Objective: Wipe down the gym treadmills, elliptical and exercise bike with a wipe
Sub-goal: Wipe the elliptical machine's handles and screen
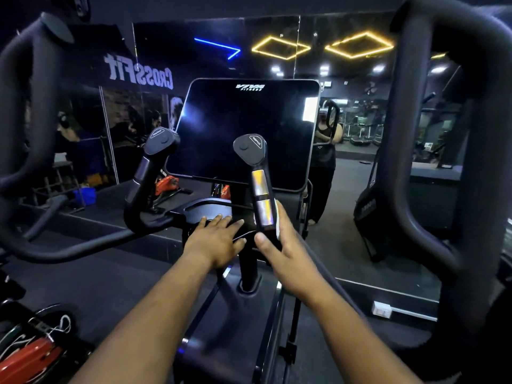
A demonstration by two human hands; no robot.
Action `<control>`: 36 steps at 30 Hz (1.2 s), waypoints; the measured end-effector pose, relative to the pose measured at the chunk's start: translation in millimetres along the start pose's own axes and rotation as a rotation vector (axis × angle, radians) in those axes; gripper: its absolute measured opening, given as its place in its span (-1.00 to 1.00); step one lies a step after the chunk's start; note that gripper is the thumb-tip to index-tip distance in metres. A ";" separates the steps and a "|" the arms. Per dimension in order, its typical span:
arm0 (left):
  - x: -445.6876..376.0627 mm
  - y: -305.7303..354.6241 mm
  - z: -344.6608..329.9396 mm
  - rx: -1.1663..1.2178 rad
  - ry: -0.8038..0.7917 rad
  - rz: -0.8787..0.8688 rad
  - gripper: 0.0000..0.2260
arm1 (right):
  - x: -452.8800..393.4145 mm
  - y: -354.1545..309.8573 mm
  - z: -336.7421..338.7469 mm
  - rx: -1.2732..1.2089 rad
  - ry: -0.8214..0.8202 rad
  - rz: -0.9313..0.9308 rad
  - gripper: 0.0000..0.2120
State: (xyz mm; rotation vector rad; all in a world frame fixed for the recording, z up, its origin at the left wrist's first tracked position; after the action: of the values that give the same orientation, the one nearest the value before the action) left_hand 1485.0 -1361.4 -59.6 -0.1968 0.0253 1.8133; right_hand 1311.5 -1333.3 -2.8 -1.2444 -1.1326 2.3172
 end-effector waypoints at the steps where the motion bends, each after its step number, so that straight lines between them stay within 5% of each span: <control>1: -0.4 -0.2 0.7 0.001 0.004 0.000 -0.42 | 1.9 3.5 -0.6 0.052 0.013 0.000 -0.31; 6: -1.0 0.3 1.1 -0.011 0.000 -0.003 -0.41 | -25.9 -11.5 -2.3 0.249 0.055 -0.002 -0.23; 13: 0.5 -3.0 -0.4 -0.012 0.019 -0.003 -0.42 | 34.2 1.8 -17.0 0.688 0.233 0.382 -0.51; 23: 4.8 -1.1 3.6 -0.004 0.025 -0.025 -0.42 | -26.9 -34.2 -18.0 1.346 0.032 0.217 -0.15; 36: 5.0 -3.1 0.4 -0.035 0.025 -0.052 -0.38 | -50.1 -40.1 -39.1 1.882 -0.300 0.147 0.03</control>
State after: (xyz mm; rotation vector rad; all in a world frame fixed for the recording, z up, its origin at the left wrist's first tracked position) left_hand 1486.8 -1355.8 -59.7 -0.2428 0.0064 1.7600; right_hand 1367.7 -1315.1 43.7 -0.1535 1.1213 2.2051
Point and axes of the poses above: each hand's wrist, its own x-axis away from the middle knuckle, its own z-axis out of the back of the hand, y = z × x, the point moved 10 cm from there along -x, towards the middle knuckle, and after that the axes turned 4 degrees about -x, right-handed, at the moved point
